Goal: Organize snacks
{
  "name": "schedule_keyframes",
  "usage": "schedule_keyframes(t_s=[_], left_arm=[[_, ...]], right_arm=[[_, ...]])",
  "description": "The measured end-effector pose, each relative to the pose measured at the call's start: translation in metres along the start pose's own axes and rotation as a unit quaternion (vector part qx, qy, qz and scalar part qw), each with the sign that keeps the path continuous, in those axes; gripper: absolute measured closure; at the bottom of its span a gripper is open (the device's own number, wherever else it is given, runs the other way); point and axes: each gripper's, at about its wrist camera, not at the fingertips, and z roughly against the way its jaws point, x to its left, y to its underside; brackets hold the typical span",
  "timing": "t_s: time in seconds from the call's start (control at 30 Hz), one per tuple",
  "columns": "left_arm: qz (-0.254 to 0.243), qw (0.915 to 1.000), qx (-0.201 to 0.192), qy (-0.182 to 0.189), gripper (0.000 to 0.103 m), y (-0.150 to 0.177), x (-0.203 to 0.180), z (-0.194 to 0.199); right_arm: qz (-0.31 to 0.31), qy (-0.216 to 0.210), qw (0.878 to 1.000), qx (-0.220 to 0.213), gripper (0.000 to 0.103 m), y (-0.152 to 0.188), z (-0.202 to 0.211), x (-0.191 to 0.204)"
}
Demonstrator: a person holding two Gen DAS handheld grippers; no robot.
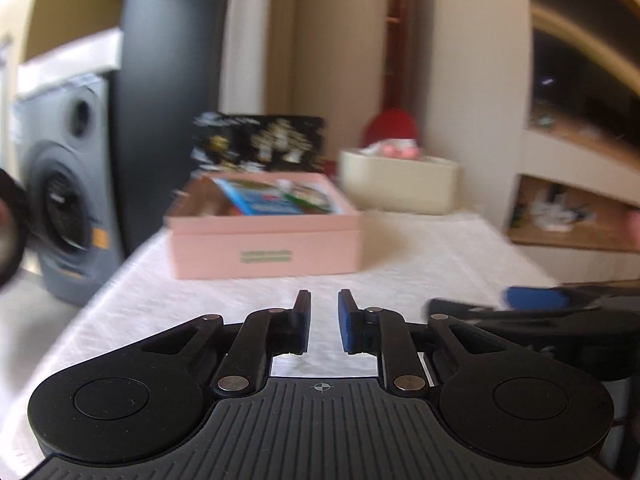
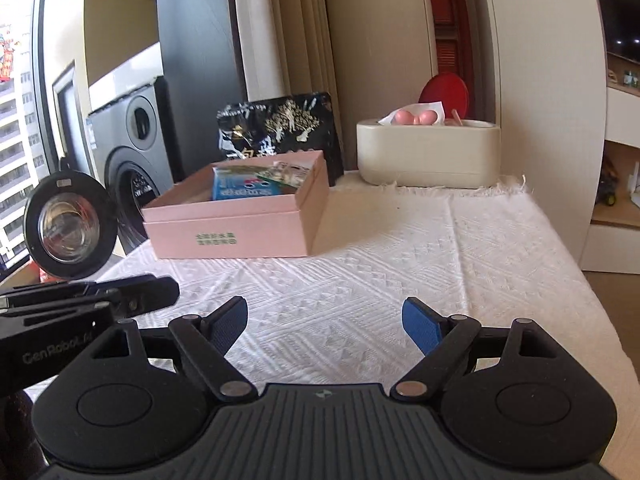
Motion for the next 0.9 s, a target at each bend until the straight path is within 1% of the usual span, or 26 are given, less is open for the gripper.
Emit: schedule_keyframes(t_s=[0.03,0.07,0.17,0.2,0.37,0.9], left_arm=[[-0.006,0.9998,0.001,-0.02,0.084,0.0013,-0.0026,-0.0001],[-0.009,0.9995,0.004,-0.028,0.084,0.0025,-0.0034,-0.0018],[0.001,0.9999,0.012,-0.004,0.084,0.0042,-0.0014,-0.0024],[0.0,0.9999,0.012,-0.002,0.084,0.0046,-0.0016,-0.0033],[-0.001,0.9999,0.012,-0.003,0.084,0.0053,-0.002,-0.0012],[0.006,0.9998,0.021,0.002,0.084,0.0066,-0.0001,0.0009]], right_arm=[[0.0,0.004,1.0,-0.005,0.018,0.0008,0.0013,0.0002],[0.0,0.008,1.0,-0.007,0.018,0.0014,0.0018,0.0004],[-0.004,0.001,1.0,-0.002,0.018,0.0029,-0.0008,0.0003],[-0.002,0.001,1.0,-0.003,0.018,0.0036,-0.0008,0.0015],[0.013,0.01,1.0,-0.018,0.018,0.0039,0.0018,0.0068],[0.015,0.008,1.0,-0.009,0.018,0.0057,-0.0003,0.0081]])
